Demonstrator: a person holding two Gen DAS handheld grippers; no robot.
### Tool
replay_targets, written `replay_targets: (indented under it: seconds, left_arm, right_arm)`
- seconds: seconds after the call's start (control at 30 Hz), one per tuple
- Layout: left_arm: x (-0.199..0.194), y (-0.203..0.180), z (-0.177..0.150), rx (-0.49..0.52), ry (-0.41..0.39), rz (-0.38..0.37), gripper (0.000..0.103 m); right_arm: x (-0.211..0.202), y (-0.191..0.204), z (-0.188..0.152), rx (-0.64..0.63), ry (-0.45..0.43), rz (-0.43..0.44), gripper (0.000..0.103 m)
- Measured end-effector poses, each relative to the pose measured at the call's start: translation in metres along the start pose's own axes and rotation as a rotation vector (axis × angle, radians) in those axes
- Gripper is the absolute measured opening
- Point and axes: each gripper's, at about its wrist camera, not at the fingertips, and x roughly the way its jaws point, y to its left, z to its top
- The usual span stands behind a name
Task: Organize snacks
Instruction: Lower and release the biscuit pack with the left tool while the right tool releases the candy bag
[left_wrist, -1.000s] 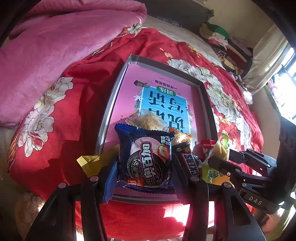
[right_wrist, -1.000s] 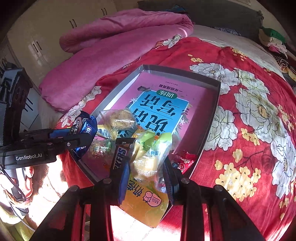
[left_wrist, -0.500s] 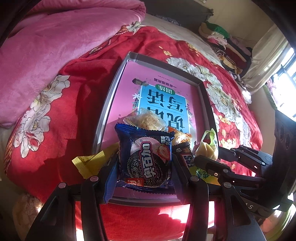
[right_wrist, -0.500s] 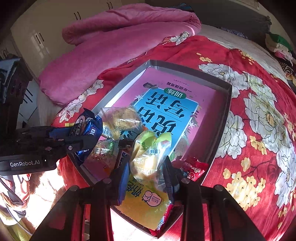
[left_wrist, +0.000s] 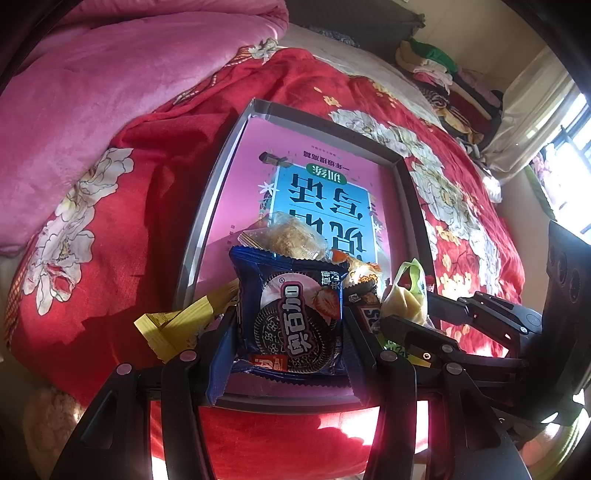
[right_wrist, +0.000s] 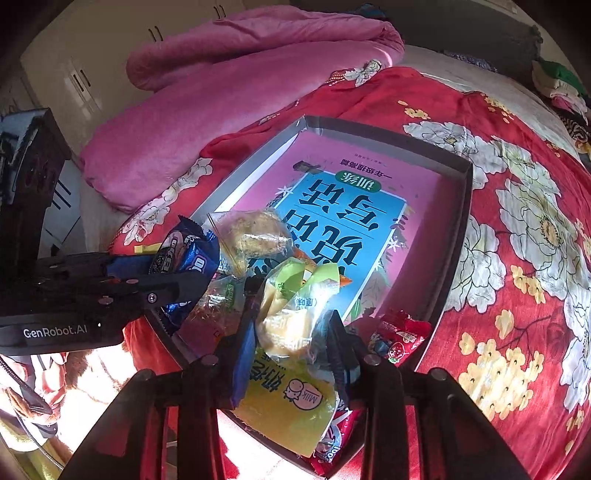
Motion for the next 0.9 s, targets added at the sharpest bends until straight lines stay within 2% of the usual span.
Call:
replay_targets:
  seconds: [0.13,0.53,0.73,0.9]
  left_arm:
    - [0.0,-0.001,0.0,0.003,0.001,-0.002,0.054]
    - [-0.002,-0.006,0.001,0.008,0.004,-0.021,0.055]
    - [-0.007,-0.011,0.003,0.035,-0.016,-0.007,0.063]
    - [-0.014,-0.016,0.004,0.049,-0.033,-0.012,0.065]
  right_arm:
    - [-0.004,-0.001,0.0,0.002,-0.012,-0.006,0.049]
    - [-0.015,-0.003,0.002,0.005,-0.038,-0.009,0.052]
    - [-0.019,-0.002,0.0,0.002,-0.046,-0.019,0.052]
    - [-0.027,0.0,-0.001,-0.006,-0.079,-0.029,0.06]
